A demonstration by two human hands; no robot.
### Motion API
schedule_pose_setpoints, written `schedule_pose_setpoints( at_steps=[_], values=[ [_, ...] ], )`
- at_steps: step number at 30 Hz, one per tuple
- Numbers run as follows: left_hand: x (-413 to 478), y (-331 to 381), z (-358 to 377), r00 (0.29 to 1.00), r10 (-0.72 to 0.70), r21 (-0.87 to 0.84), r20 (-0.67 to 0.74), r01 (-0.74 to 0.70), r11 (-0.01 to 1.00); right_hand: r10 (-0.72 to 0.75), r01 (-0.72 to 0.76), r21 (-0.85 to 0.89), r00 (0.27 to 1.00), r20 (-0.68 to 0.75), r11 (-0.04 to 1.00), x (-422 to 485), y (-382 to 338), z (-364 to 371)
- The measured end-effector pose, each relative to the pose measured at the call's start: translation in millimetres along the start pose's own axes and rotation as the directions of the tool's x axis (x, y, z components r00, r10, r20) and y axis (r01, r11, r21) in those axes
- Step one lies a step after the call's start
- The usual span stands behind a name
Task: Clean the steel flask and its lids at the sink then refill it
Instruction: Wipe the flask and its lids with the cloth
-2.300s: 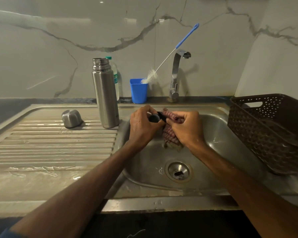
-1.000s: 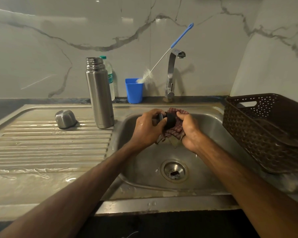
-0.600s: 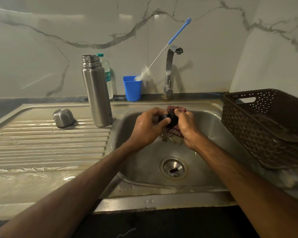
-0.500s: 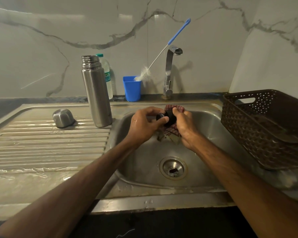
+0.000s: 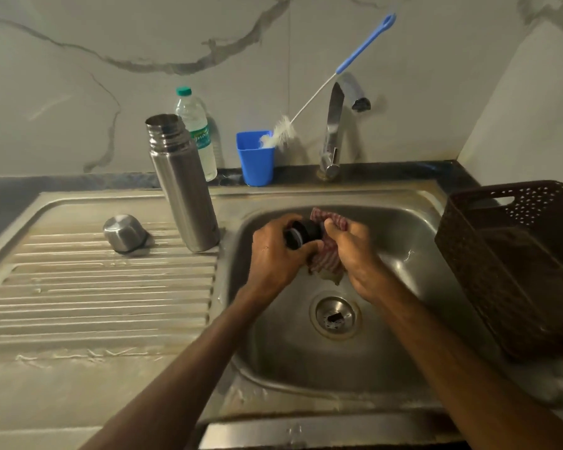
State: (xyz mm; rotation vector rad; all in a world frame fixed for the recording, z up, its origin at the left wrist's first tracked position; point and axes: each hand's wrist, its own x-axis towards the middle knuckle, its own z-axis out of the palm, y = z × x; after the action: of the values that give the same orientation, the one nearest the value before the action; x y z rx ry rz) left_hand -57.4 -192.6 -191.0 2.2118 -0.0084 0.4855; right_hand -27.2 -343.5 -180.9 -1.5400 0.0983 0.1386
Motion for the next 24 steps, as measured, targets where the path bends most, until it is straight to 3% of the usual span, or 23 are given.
schedule_pose_setpoints(
  at_steps=[3,7,11,16,20,24],
  values=[
    [8.4,12.7,-23.3,0.984,-0.179,-0.014,0.012,0.179,0.984,-0.015,0.012,-0.135,1.0,-0.025,0.991,-9.4,-17.6,5.0],
    [0.6,56.6,-60.8,0.969,-0.231,0.012,0.085,0.231,0.973,-0.024,0.016,-0.246,0.999,-0.028,0.969,-37.6,-56.1,18.0],
    [-7.6,77.1,-100.8,0.932,-0.355,0.0,0.078,0.356,0.934,-0.071,0.085,-0.295,0.996,0.059,0.952,-73.5,-94.1,30.8],
    [-29.2,110.8,-137.3,0.959,-0.223,0.014,0.175,0.224,0.975,0.071,-0.066,-0.261,0.997,0.008,0.963,-102.7,-116.0,44.7],
    [-29.5,98.4,-165.7,0.934,-0.323,-0.017,0.154,0.329,0.944,0.156,-0.161,-0.188,0.987,-0.042,0.969,-119.0,-127.4,55.1],
    [-41.9,84.1,-191.4,0.931,-0.317,-0.008,0.18,0.323,0.946,0.239,-0.251,-0.135,0.966,-0.098,0.959,-122.2,-126.7,70.3]
  ],
)
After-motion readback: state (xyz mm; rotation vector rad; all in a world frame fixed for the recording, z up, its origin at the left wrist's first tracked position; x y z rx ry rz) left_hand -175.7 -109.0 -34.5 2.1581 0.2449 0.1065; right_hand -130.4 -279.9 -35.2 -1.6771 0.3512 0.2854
